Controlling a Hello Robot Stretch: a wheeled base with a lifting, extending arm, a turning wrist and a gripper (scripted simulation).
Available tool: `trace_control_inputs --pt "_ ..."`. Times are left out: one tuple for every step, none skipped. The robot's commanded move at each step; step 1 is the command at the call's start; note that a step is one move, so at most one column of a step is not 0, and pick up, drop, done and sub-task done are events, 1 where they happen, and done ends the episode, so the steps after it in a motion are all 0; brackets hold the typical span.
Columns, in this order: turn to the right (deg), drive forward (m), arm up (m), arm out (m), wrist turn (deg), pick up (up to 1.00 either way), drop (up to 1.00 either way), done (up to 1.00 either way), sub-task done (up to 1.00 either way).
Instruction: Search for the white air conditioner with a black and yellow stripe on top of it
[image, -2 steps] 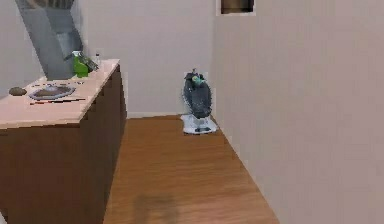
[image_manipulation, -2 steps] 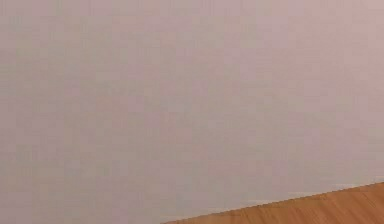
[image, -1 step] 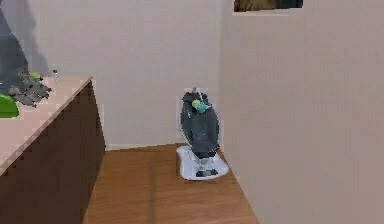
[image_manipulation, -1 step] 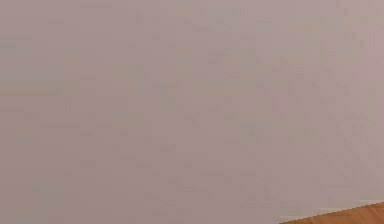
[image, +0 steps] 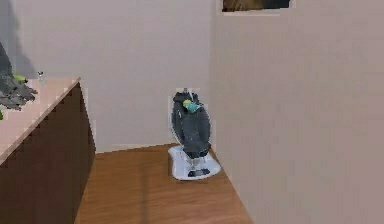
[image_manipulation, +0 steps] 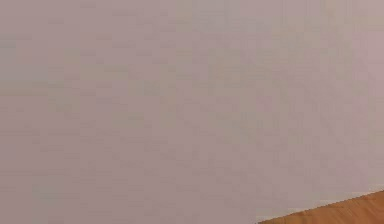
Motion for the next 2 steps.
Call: trace_control_inputs --pt "0.0 0.65 0.00 0.00 0.0 0.00 0.00 0.00 0.00" --pt "-45.0 0.00 0.00 0.00 0.0 0.00 0.00 0.00 0.00"
